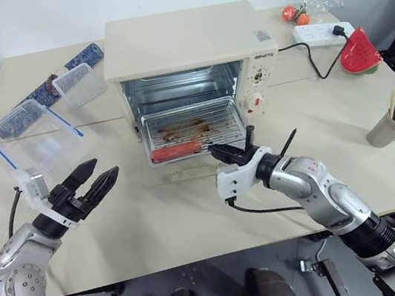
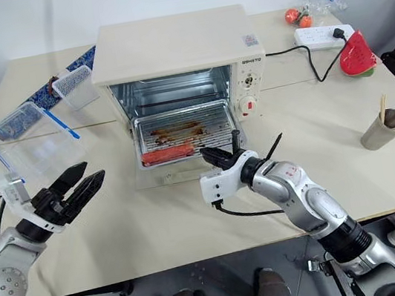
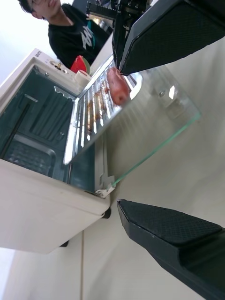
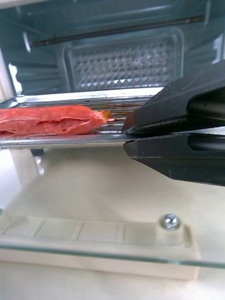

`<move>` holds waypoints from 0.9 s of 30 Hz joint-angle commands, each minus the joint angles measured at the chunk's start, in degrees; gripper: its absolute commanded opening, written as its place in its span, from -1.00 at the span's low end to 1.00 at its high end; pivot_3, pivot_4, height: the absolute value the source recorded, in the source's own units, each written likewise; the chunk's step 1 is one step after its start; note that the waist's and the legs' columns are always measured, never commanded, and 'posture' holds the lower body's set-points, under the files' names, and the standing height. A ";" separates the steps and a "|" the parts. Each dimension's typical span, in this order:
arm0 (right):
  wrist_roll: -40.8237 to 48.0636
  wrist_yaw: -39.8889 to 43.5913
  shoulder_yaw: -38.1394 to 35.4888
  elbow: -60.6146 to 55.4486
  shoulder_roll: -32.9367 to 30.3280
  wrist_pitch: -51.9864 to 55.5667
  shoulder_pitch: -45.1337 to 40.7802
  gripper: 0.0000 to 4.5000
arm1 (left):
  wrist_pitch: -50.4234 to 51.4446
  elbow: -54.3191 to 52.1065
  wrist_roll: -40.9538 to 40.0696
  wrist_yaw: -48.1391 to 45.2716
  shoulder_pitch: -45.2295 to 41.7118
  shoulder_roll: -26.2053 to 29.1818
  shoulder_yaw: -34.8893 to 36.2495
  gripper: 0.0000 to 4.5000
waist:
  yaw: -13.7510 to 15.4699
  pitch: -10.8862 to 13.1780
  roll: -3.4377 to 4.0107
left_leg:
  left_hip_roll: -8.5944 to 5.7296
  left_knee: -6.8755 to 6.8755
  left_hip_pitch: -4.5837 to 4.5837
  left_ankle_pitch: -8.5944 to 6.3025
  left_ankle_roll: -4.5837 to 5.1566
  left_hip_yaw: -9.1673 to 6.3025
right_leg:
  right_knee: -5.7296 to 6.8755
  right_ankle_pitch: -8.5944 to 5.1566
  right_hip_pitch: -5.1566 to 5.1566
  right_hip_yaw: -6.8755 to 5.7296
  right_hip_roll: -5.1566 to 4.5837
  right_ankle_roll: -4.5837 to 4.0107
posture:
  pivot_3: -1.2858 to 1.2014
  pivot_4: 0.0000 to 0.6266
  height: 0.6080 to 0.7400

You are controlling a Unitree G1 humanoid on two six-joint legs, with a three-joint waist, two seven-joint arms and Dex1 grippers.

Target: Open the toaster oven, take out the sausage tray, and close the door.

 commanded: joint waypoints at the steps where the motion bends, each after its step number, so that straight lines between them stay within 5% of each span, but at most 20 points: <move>1: -0.12 0.08 -2.86 -5.10 -1.86 -1.59 1.84 -0.98 | 3.34 -2.30 -2.81 -0.11 0.43 1.33 0.76 1.00 | 0.02 0.00 0.00 | 0.00 0.00 0.00 0.00 0.00 0.00 | -0.01 0.00 0.00 0.00 0.00 0.00 | 0.03 -0.52 1.00; 9: 2.27 2.80 -3.74 -7.98 -5.82 -6.62 5.40 -0.98 | 20.85 -1.37 -13.53 6.66 -3.00 3.27 0.38 1.00 | -0.01 -0.01 -0.02 | 0.00 0.00 0.02 0.00 0.00 -0.01 | 0.00 0.00 0.02 0.02 0.00 0.00 | 0.03 -0.52 1.00; 14: 3.63 3.54 -3.96 -7.49 -6.34 -10.20 4.30 -0.98 | 36.40 3.15 -28.42 20.56 -9.81 2.24 -0.14 1.00 | 0.09 -0.02 -0.03 | 0.00 0.03 0.03 0.00 0.00 -0.05 | 0.02 0.00 0.04 0.03 0.00 0.00 | 0.03 -0.52 1.00; 23: 4.89 5.07 -3.89 -6.38 -6.36 -13.81 2.55 -0.98 | 41.28 6.36 -42.70 36.39 -13.53 0.42 -1.95 1.00 | -0.03 -0.05 -0.08 | -0.01 0.05 0.11 0.00 -0.01 -0.12 | 0.06 0.00 0.11 0.02 0.00 0.00 | 0.03 -0.52 1.00; 27: 6.00 6.36 -3.51 -6.26 -6.20 -14.59 2.16 -1.00 | 39.78 7.45 -49.30 40.19 -12.84 -0.16 -2.61 0.59 | 0.02 -0.05 -0.09 | -0.01 0.07 0.11 0.01 -0.01 -0.12 | 0.06 0.00 0.13 0.03 0.00 0.00 | 0.03 -0.52 1.00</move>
